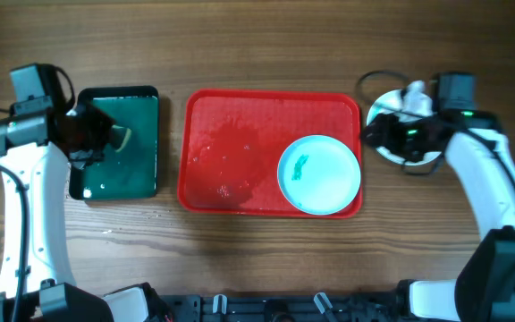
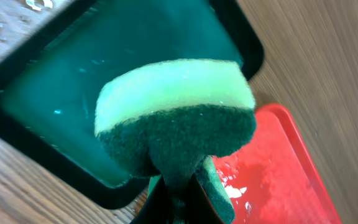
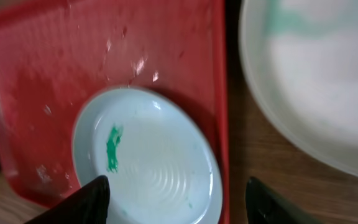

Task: Clean dirty plates on tray and stack at the side
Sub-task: 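Grip the last plate's rim with the right gripper and drag it left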

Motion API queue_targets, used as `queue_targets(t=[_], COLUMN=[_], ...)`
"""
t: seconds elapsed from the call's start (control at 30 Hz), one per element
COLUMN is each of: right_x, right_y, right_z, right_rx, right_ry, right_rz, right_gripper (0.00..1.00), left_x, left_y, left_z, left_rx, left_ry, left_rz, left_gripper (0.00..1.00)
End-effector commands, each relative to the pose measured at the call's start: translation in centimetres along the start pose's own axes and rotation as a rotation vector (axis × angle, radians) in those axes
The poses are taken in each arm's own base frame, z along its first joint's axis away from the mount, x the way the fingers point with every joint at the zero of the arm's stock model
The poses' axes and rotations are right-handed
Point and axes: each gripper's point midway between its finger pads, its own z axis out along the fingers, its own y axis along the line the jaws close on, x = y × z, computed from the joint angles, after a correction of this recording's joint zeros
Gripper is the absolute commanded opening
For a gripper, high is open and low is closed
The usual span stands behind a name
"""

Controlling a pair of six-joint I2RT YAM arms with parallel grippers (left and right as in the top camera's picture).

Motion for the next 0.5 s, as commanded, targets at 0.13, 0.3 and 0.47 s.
queue_targets(t=[0.13,0.3,0.47], right_x=[5.8,7.4,7.0], right_y=[-2.2,-2.9,-2.2], right_z=[3.4,4.5,4.9], right_rx=[0.356,0.366,0.321], right_ry=[0.105,0.116,0.104], right_rz=[0.041,0.101,0.101], right_gripper=[0.67,0.54,0.34], left_x=[2.7,3.4,3.4], left_y=[-2.9,-3.7,-3.8], left_z=[0.7,0.7,0.7], left_rx=[0.043,0.055,0.056], left_ry=[0.046,0.051,0.051], left_rz=[0.188,0.231,0.232], left_gripper=[0.04,0.04,0.04])
